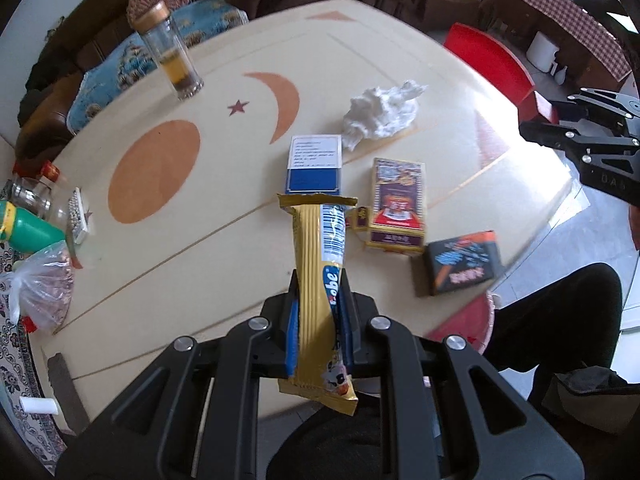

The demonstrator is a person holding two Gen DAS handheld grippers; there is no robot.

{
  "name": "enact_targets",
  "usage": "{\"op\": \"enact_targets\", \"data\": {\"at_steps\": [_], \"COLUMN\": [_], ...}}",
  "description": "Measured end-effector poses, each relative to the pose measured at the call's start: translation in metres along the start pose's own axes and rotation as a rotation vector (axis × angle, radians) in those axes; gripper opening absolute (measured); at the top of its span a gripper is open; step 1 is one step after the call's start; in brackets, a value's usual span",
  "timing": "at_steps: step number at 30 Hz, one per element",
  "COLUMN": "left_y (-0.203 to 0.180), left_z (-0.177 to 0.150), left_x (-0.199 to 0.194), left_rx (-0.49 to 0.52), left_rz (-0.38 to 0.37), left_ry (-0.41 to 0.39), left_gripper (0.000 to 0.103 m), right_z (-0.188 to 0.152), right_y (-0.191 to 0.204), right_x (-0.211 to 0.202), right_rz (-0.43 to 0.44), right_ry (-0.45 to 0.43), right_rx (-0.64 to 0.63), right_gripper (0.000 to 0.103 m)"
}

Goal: Collect trash
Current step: 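Lift the snack wrapper and red cube with both tools toward the pink bin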

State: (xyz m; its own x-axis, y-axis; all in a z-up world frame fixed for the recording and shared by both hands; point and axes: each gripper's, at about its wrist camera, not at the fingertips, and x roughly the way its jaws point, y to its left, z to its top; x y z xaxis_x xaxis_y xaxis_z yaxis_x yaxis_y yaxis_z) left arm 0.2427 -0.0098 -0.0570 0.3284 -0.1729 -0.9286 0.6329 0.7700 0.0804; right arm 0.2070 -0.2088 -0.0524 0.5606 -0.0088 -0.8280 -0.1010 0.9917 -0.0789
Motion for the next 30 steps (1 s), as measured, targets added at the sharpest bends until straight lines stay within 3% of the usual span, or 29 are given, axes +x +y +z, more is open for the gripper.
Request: {"op": "enact_targets", "data": {"at_steps": [13,30], "left_y": [-0.06,-0.108], "left_z": [-0.037,-0.085], "left_x": [-0.063,-0.069], "left_rx": [0.045,0.076], "left_rz": [-0.014,-0.077], "left_ry": [-0.098,-0.108], "left_gripper": [0.017,0.017], "right_z": [-0.034,-0.096], "right_y": [0.059,0.09], "right_x": [-0.087,-0.118], "right_rz": [0.036,0.063], "right_ry": [-0.091,-0.078], "right_rx": [-0.082,-0.088], "right_gripper": [0.036,0.036]}}
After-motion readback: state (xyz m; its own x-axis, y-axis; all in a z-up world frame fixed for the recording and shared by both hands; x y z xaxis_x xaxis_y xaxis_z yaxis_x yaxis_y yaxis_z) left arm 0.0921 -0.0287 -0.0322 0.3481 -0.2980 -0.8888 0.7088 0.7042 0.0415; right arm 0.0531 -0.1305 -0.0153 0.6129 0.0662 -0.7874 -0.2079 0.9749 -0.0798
